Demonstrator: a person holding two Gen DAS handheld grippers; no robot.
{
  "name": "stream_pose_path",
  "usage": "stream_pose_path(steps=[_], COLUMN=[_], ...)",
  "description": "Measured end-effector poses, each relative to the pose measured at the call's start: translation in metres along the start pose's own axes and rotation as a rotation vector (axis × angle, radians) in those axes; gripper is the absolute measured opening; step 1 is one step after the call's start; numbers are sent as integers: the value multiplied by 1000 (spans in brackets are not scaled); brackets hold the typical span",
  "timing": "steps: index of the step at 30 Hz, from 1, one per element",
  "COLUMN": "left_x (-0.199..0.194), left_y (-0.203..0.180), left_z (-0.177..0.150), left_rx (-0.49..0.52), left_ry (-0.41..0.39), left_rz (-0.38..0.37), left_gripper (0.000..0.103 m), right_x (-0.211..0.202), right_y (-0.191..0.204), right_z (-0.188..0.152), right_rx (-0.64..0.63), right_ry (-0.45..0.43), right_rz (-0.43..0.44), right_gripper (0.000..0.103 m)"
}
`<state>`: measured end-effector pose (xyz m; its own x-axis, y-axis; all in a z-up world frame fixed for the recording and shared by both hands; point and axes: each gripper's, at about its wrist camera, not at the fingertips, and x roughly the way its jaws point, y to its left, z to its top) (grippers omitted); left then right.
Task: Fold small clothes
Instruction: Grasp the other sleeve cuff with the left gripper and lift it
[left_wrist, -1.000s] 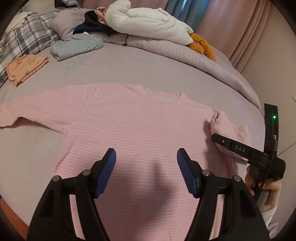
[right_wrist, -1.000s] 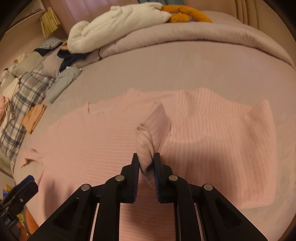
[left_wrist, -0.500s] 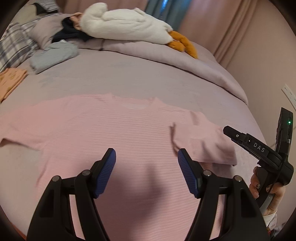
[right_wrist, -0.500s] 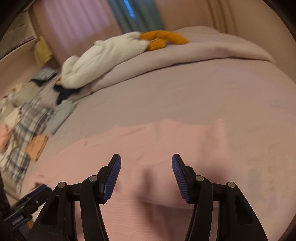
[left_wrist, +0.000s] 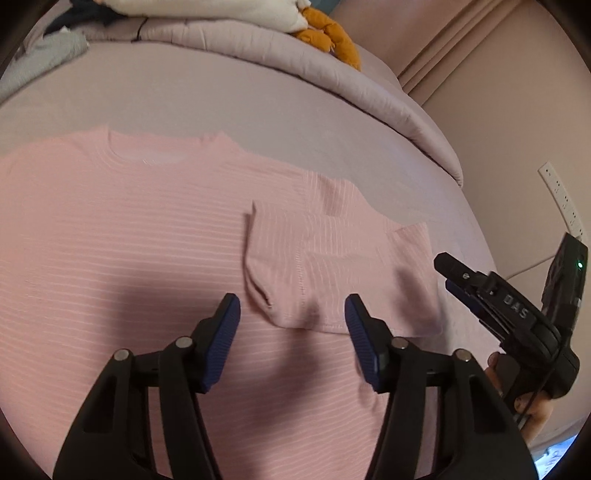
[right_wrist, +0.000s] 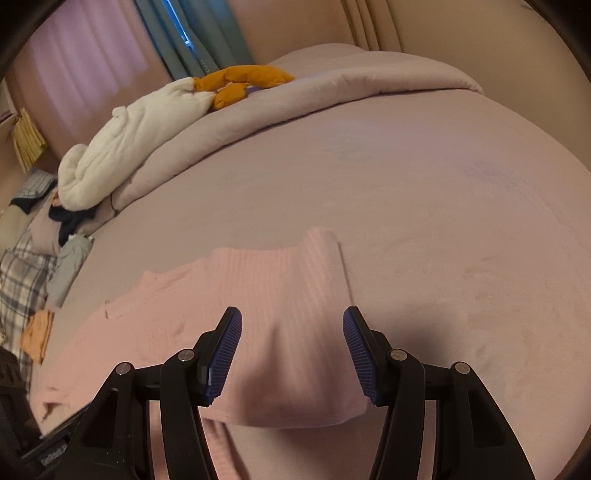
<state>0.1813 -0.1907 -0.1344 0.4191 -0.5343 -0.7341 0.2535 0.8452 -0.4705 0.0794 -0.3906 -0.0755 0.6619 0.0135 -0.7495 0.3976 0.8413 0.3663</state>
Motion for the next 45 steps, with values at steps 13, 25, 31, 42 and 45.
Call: stream_pose_path(steps=[13, 25, 31, 42, 45], left_x=[29, 2, -32, -86, -100], left_y=[9, -8, -22, -30, -27], left_z=[-1, 7, 20, 57, 62], left_rx=[-110, -56, -16, 7, 7], left_ry=[9, -94, -183, -311, -342], left_rz=[-17, 31, 23, 53, 73], left_gripper=[16, 5, 5, 5, 5], right_x=[0, 3, 3, 4, 5], right_y=[-10, -15, -15, -13, -12], right_z=[2, 3, 2, 1, 1], right_rx=[41, 73, 76, 76, 74], right_ry=[4, 10, 10, 20, 25], right_rz=[14, 12, 9, 23, 26], right_gripper=[57, 57, 57, 57, 57])
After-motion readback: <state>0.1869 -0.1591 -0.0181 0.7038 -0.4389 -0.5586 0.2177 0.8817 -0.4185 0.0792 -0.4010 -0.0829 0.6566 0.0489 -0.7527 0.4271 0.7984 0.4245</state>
